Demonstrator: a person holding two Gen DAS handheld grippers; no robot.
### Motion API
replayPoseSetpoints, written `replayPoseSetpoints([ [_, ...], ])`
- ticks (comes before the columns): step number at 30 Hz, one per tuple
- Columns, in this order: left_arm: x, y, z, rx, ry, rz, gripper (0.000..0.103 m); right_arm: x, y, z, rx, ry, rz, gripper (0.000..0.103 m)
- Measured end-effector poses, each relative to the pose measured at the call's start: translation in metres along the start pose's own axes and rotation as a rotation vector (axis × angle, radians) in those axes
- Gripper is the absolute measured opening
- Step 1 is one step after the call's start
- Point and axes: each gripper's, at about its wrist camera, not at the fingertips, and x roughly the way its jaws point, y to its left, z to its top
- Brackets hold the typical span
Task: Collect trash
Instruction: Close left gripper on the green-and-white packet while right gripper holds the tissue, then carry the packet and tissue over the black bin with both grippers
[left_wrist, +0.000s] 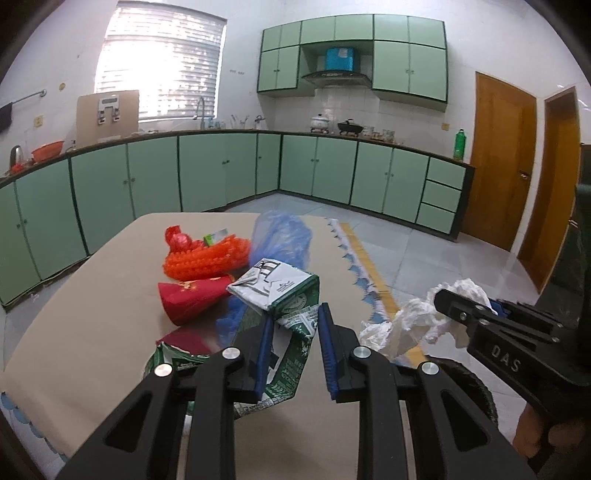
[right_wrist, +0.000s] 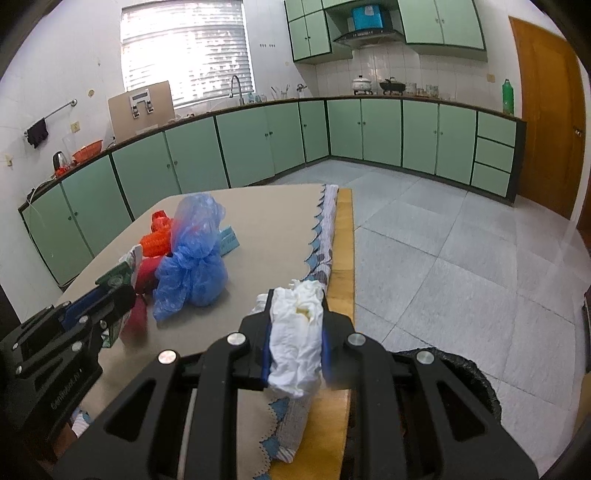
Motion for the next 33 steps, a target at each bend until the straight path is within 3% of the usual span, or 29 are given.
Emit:
replayPoseSetpoints([
  [12, -0.012, -0.023, 0.010, 0.030, -0.023, -0.059, 0.024, -0.039, -0.023, 0.011, 0.020, -0.057, -0.048, 0.019],
  [33, -0.021, -0.113, 0.017, 0.130, -0.041, -0.274, 0.024, -0.101, -0.095, -0.001, 0.104, -0.118, -0.202, 0.019],
])
